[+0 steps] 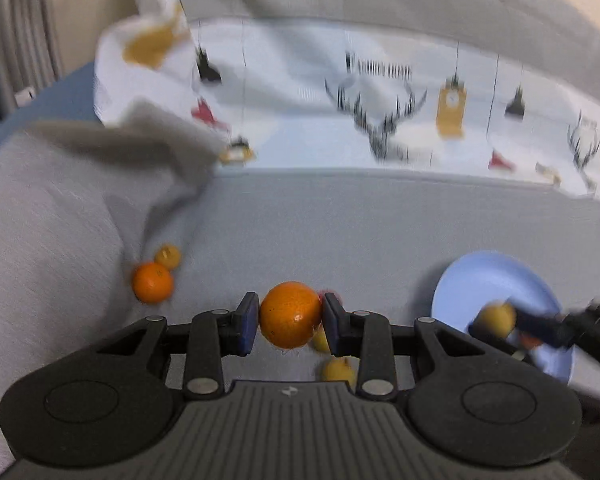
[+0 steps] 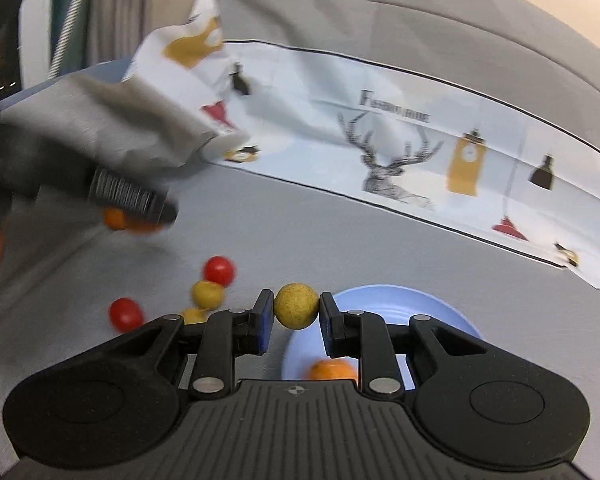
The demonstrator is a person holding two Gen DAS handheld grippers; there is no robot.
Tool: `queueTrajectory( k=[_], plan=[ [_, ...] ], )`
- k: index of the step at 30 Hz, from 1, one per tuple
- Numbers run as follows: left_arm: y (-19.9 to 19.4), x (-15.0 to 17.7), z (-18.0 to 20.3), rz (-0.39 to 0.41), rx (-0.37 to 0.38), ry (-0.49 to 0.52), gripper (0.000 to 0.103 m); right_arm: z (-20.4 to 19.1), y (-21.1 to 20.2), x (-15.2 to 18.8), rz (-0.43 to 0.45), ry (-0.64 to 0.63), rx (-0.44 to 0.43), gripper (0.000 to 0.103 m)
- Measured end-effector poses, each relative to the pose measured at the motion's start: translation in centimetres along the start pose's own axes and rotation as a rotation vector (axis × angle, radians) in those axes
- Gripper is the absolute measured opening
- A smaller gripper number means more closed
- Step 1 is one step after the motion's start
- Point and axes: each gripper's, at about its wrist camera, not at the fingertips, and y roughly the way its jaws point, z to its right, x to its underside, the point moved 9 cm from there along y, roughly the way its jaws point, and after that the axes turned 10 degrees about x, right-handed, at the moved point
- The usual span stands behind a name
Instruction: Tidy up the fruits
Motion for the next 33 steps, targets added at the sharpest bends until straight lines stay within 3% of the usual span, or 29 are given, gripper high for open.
queueTrajectory(
  k=[18,33],
  plan=[
    [2.1,-1.1,2.8,0.017,0.08,0.015,0.037,4.8,2.1,-0.1,-0.039,0.094,0.129,0.025],
    [2.3,-1.1,3.0,0.02,0.091,0.009,0.037,6.0,2.2,0.1,-0.046,0.123,0.149,0.025]
  ],
)
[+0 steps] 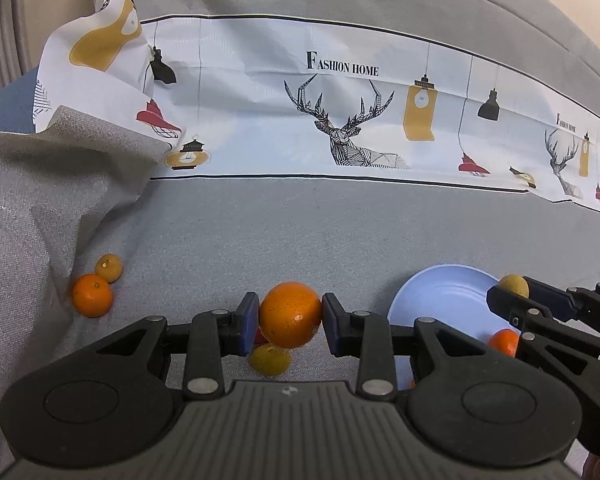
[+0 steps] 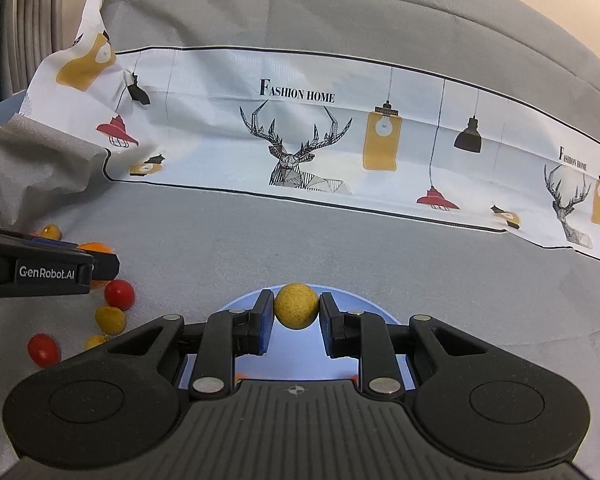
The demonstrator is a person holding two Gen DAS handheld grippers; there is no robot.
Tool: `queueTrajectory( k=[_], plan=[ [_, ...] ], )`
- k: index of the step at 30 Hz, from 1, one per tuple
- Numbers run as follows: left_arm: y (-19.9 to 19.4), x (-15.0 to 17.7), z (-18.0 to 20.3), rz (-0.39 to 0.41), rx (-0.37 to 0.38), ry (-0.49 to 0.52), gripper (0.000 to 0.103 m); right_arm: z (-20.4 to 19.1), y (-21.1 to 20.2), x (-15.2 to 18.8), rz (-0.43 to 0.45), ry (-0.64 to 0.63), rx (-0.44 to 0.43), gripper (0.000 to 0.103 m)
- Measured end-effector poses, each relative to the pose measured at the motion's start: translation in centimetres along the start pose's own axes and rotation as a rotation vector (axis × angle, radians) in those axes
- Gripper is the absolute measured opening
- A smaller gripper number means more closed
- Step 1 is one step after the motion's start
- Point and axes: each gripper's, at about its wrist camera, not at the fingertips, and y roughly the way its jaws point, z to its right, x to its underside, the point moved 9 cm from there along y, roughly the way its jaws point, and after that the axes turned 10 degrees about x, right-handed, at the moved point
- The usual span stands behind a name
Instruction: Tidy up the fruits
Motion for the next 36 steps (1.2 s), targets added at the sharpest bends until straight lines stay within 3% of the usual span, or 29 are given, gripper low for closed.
queueTrajectory(
  k=[36],
  plan=[
    [0.07,-0.34,0.78,0.015,0.018,0.01,0.037,0.41,0.23,0.11,-0.007,-0.004,0.01,0.025]
  ],
)
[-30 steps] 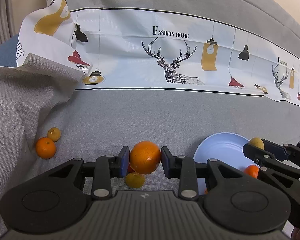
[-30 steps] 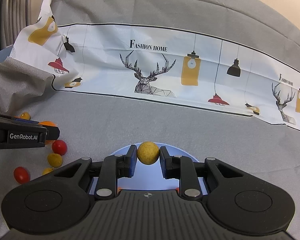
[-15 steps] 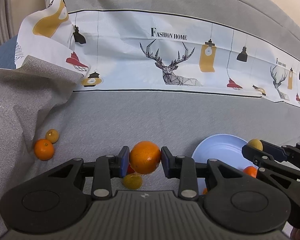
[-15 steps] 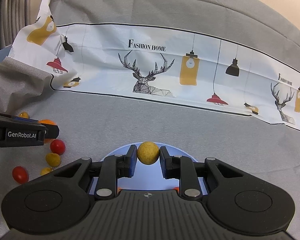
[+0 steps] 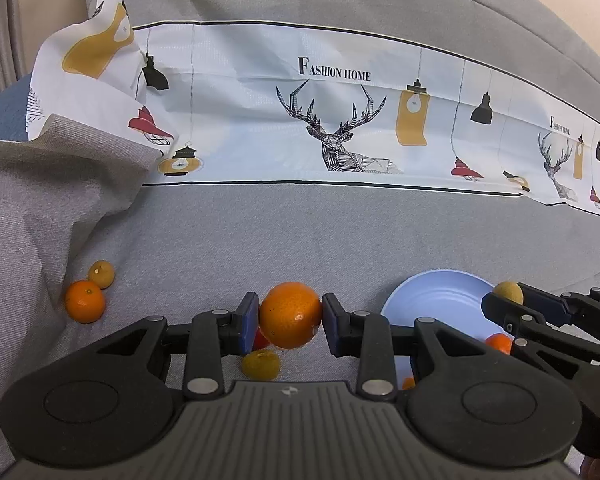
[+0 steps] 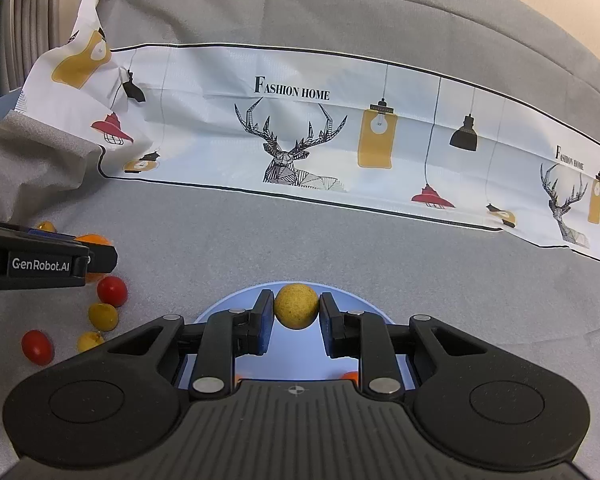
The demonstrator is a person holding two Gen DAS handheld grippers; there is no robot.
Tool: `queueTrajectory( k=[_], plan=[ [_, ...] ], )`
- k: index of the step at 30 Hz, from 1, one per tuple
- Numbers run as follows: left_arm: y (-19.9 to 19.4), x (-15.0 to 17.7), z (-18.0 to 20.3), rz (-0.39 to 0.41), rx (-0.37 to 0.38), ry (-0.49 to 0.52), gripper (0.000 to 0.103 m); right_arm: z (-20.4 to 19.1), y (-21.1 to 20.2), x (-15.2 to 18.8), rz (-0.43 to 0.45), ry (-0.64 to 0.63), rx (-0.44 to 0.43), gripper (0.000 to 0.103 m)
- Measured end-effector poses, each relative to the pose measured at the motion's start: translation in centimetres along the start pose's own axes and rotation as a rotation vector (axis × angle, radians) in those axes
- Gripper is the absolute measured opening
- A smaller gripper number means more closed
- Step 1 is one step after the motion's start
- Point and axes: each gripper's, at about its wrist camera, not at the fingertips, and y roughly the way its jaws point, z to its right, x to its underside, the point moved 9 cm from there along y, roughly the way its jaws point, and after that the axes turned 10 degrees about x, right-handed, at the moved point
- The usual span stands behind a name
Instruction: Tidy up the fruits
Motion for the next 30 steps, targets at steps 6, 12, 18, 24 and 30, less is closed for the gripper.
queueTrajectory(
  k=[6,12,18,24,30],
  plan=[
    [0.2,-0.2,0.3,0.003,0.006,0.005,0.038,0.3,0.0,0.1,0.001,-0.005,0.005,0.025],
    [0.3,-0.2,0.7,0.007,0.02,0.012,0.037,1.3,0.0,0.2,0.002,-0.007,0.018,0.025],
    [0.4,-0.3,1.7,0.015,0.059,0.024,0.038,3.8,0.3,0.3,-0.001,0.014,0.046,0.025],
    [0.6,-0.3,4.3,0.02,0.146,0.069,0.038,6.8,0.8,0.7,-0.022,0.068,0.072,0.025],
    [1.5,0.4,8.1,0.008,0.225,0.137,0.038,7.9,1.0,1.1,-0.03,0.086,0.075,0.025]
  ],
)
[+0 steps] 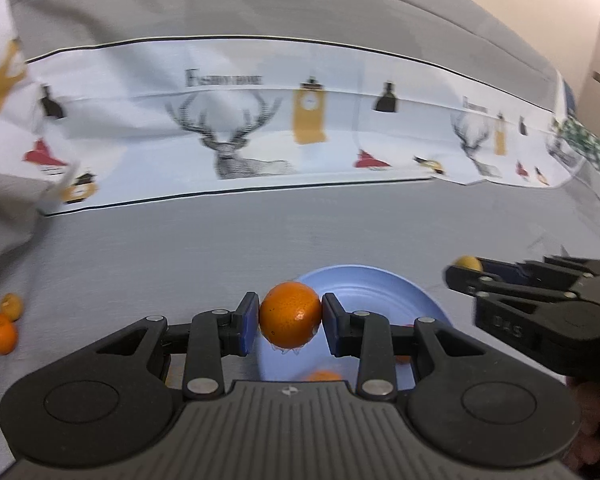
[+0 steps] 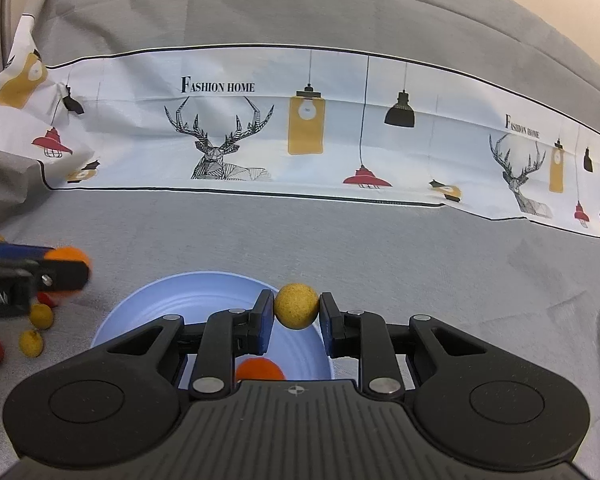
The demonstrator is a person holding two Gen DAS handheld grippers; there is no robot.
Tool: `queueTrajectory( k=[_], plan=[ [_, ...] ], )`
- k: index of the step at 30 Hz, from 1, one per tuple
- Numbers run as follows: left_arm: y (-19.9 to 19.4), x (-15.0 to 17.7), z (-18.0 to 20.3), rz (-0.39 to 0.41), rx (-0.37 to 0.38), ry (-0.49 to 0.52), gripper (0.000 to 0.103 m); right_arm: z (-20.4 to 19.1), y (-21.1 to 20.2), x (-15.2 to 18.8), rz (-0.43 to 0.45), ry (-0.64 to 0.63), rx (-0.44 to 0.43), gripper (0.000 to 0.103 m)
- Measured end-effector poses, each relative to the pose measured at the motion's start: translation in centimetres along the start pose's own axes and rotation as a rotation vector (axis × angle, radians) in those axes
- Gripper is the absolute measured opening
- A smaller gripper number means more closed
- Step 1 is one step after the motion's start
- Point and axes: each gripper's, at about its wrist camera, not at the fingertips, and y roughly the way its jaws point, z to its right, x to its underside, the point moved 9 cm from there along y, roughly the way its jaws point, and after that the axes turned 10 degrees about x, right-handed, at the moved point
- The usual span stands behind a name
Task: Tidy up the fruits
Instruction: 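Open the left tool over the plate while the right tool releases the yellow-green fruit there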
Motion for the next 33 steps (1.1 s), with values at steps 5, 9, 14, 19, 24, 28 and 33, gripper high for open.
queueTrajectory(
  k=[5,9,14,19,24,28,33],
  plan=[
    [1.7,0.3,1.7,-0.021,0.023,0.014,0.037,-0.9,0.1,0.8,-0.038,-0.036,-0.043,0.025],
    [2.7,0.5,1.8,-0.043,0.004,-0.002,0.037,-2.5,0.7,2.9,-0.127,-0.14,-0.084,0.025],
    [3.5,0.6,1.6,-0.061,-0.004,-0.028,0.037,-2.2,0.7,3.0,-0.132,-0.136,-0.079,0.025],
    [3.8,0.7,2.1,-0.068,-0.001,-0.01,0.037,-1.8,0.7,3.2,-0.147,-0.135,-0.077,0.025],
    [3.9,0.8,2.0,-0.074,0.007,-0.02,0.037,-2.1,0.8,3.4,-0.161,-0.146,-0.082,0.025],
    [4.0,0.9,2.1,-0.083,0.02,-0.021,0.038,-2.4,0.7,3.5,-0.166,-0.154,-0.085,0.025],
    [4.0,0.9,2.5,-0.088,0.052,-0.027,0.043,-2.6,0.7,3.6,-0.174,-0.159,-0.084,0.026]
  ],
)
